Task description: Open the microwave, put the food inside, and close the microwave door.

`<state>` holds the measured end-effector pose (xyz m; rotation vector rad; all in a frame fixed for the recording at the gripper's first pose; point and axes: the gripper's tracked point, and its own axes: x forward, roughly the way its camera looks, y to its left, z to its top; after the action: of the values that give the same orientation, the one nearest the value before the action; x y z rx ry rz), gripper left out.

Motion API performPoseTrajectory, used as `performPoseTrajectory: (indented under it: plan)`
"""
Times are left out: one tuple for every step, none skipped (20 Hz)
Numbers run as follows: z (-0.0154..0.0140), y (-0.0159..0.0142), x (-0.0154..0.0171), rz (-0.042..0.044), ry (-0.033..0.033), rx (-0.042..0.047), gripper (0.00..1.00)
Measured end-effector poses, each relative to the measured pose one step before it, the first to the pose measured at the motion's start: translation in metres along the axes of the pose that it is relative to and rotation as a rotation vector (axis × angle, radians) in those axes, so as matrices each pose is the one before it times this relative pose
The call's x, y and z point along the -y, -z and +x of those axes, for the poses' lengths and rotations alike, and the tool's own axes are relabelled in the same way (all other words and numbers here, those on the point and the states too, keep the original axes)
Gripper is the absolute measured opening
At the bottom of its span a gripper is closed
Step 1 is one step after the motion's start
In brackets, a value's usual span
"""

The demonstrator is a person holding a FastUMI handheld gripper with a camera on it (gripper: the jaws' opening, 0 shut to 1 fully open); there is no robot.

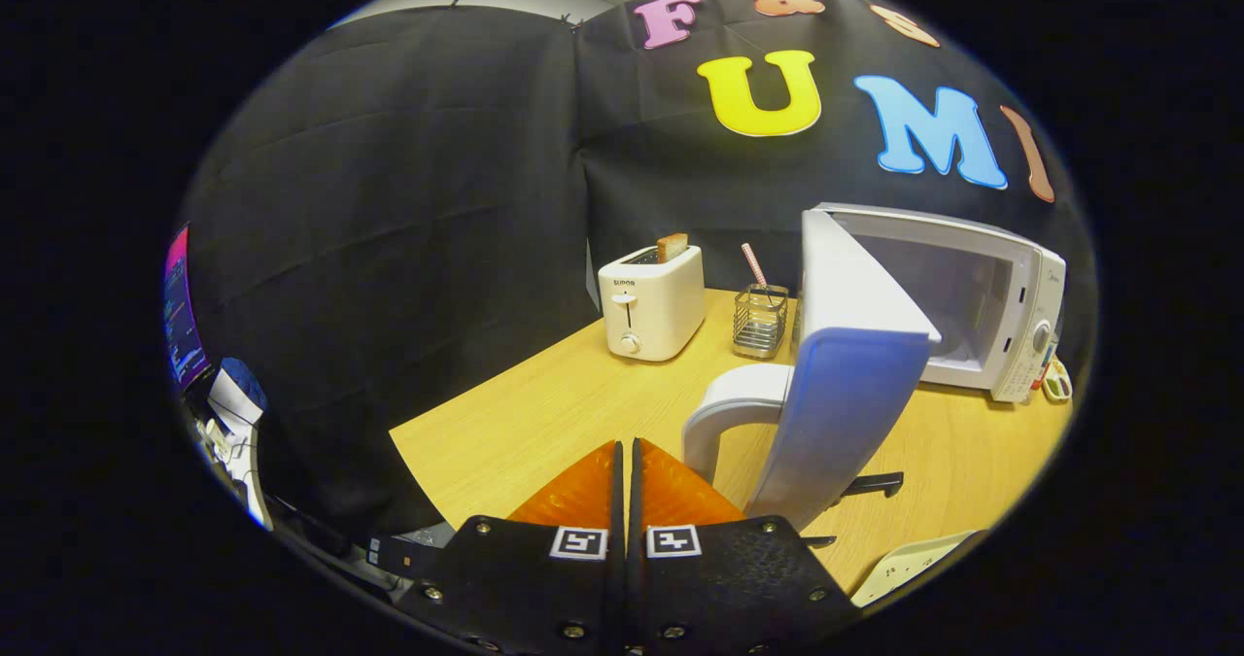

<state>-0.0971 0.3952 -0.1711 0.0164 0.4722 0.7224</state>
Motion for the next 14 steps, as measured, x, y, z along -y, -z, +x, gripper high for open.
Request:
performPoseTrajectory:
  plan:
    - [-0.00326,-0.00045,0.00497,0.00791,0.00546,-0.00087,0.01]
    - [-0.00447,0.00000,0.00520,0.00125,0.00969,0.00026,0.01]
    - [-0.00439,0.00034,0.00621,0.00124,0.01115,-0.00092,0.01]
    - [-0.00445,0.00161,0.00656,0.00537,0.01079,-0.00079,0.01]
    - [-0.00333,0.00037,0.00792,0.00996,0.01187,-0.00039,0.01]
    - [-0.00292,0.00086,0.00901,0.01132,0.01407,-0.00120,0.01]
    - [-0.00268,-0.00094,0.01066,0.01016,0.01787,0.00125,0.01]
    - [-0.00280,-0.00086,0.00835,0.00992,0.02180,0.00324,0.01]
    - [-0.00164,-0.00118,0.01125,0.00899,0.02119,0.00424,0.01]
    - [-0.00045,-0.00108,0.01034,0.00979,0.02048,0.00366,0.01]
    - [0.00034,-0.00034,0.01221,0.00909,0.01921,0.00298,0.01]
    - [0.00022,-0.00166,0.00995,0.00835,0.01747,0.00296,0.01]
    - [0.00009,-0.00304,0.01038,0.00913,0.01686,0.00430,0.01]
    - [0.00028,-0.00342,0.00909,0.00737,0.01464,0.00478,0.01]
